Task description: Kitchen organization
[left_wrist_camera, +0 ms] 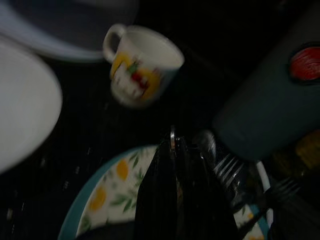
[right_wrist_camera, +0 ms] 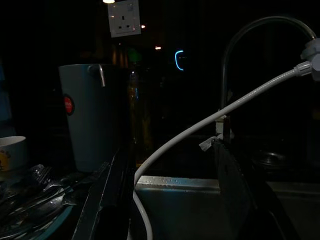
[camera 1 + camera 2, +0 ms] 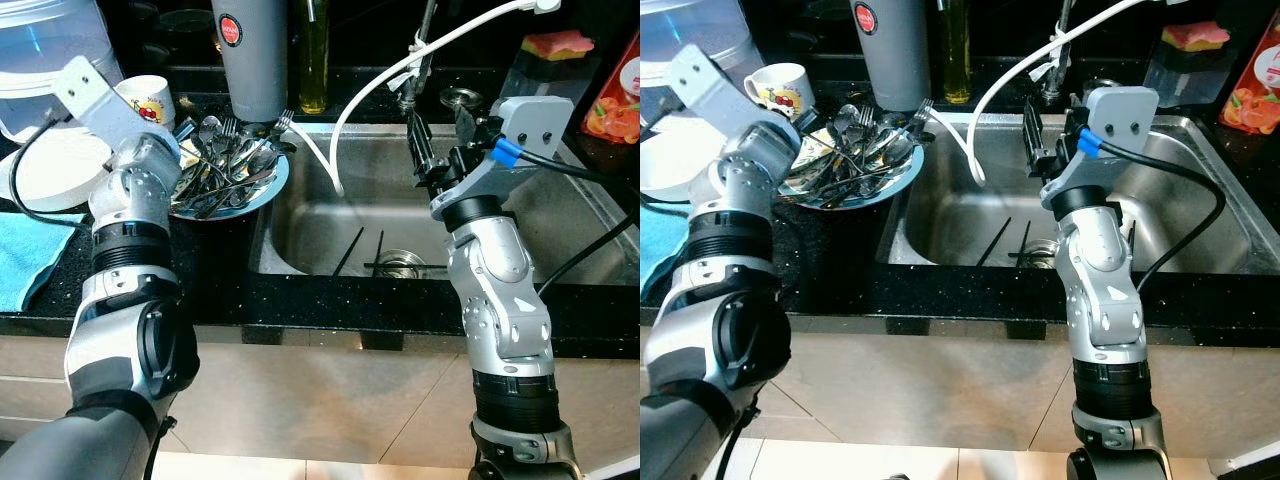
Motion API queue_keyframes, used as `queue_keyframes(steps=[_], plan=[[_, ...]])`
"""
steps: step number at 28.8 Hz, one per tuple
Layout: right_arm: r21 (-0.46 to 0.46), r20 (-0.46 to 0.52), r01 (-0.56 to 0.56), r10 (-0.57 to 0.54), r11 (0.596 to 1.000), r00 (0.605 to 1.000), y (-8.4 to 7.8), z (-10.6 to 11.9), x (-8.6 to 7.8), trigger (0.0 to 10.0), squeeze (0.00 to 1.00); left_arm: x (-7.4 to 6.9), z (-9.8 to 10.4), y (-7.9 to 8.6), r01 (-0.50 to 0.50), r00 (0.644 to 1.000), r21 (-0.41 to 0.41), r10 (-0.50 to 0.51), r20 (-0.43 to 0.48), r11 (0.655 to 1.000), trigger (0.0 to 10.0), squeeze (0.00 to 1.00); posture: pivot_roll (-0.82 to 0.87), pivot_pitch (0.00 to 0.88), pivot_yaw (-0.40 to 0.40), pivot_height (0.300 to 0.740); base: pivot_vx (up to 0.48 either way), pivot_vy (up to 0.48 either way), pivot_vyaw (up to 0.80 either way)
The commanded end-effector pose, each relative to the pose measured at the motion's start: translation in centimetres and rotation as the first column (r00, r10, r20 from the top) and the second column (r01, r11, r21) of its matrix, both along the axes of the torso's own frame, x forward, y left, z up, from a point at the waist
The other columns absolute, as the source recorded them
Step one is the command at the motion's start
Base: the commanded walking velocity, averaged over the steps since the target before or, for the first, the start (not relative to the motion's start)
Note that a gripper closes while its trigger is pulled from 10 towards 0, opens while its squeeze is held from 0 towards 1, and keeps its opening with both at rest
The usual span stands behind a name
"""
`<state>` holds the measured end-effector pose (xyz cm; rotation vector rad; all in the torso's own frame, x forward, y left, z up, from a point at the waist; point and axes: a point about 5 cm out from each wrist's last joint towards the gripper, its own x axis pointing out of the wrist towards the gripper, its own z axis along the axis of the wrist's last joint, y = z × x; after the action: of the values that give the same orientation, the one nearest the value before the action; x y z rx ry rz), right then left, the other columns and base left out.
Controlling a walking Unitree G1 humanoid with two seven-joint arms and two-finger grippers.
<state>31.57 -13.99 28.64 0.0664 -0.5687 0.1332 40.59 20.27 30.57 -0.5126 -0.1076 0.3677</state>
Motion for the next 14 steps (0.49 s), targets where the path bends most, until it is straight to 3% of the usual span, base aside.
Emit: queue_keyframes(steps=[1, 7, 11, 14], plan=[[-0.002, 0.006, -0.008, 0.008, 1.0, 1.0, 0.3, 0.3, 0.1, 10.0, 0.0, 0.0, 0.9, 0.4, -0.015, 0.999, 0.067, 0.012, 0.038, 0.998, 10.0, 0.0, 0.08, 0.069, 0.045, 0.74, 0.0, 0.0, 0.0], [-0.001, 0.004, -0.004, 0.004, 1.0, 1.0, 0.1, 0.2, 0.1, 10.0, 0.0, -0.2, 3.6, -0.4, 0.034, 0.984, 0.143, -0.058, 0.169, 0.989, 10.0, 0.0, 0.08, 0.072, 0.045, 0.74, 0.0, 0.0, 0.0], [0.0, 0.006, -0.002, 0.002, 1.0, 1.0, 0.1, 0.3, 0.1, 10.0, 0.0, -0.7, 6.0, -0.9, 0.01, 0.958, 0.258, -0.083, 0.275, 0.966, 10.0, 0.0, 0.08, 0.072, 0.044, 0.74, 0.0, 0.0, 0.0], [-0.001, 0.007, -0.001, 0.001, 1.0, 1.0, 0.1, 0.3, 0.1, 10.0, 0.0, -0.9, 7.1, -1.4, 0.02, 0.939, 0.287, -0.116, 0.323, 0.958, 10.0, 0.0, 0.08, 0.072, 0.044, 0.74, 0.0, 0.0, 0.0]])
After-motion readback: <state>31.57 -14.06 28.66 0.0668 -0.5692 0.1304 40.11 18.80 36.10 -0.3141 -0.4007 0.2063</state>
